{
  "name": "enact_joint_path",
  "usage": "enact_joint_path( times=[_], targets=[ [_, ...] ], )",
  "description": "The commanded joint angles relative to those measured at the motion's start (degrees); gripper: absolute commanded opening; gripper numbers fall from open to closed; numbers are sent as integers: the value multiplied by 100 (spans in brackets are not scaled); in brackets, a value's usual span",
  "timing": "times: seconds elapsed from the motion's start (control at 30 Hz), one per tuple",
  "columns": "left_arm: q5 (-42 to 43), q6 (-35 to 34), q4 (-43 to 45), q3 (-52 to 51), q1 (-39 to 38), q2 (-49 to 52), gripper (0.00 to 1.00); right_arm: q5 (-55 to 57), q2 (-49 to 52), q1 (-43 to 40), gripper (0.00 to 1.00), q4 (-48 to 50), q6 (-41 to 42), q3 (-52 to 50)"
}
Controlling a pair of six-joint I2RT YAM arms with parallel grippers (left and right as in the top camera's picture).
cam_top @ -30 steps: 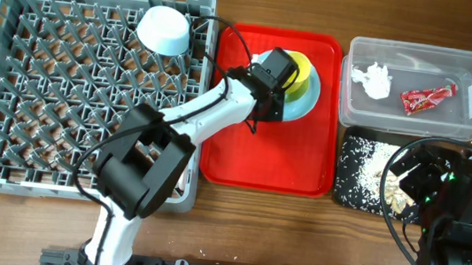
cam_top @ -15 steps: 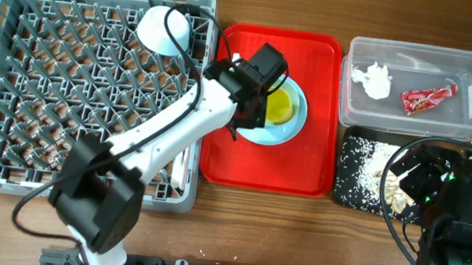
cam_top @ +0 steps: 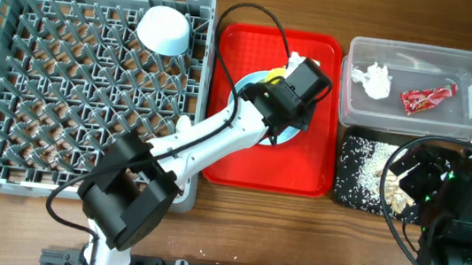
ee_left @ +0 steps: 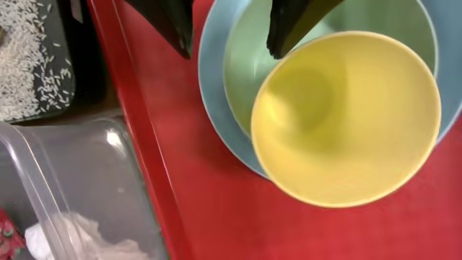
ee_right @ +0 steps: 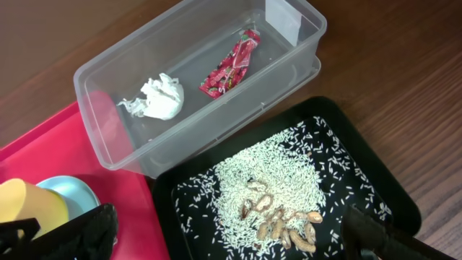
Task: Sort waste into correct bins and load items into the dishwasher rack
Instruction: 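Reach the left gripper to the plate holding the yellow cup and green bowl, then grasp the yellow cup with the left gripper and place it in the rack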
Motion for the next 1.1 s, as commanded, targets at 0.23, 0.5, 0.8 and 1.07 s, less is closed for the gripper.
enact_joint_path(
  times=[0.23,0.5,0.8,1.07],
  targets=[
    [-225,166,-74,26,-247,-407,29,59,2,-28,100,20,37,59],
    [-807,170,221,26,-234,337,29,59,2,-28,100,17,35,59],
    [-2065,144,323,103,-214,17,4,59,2,-28,100,20,37,59],
    [1773,22,-1488,203,1161,-3244,4,59,2,-28,100,20,37,59]
  ],
)
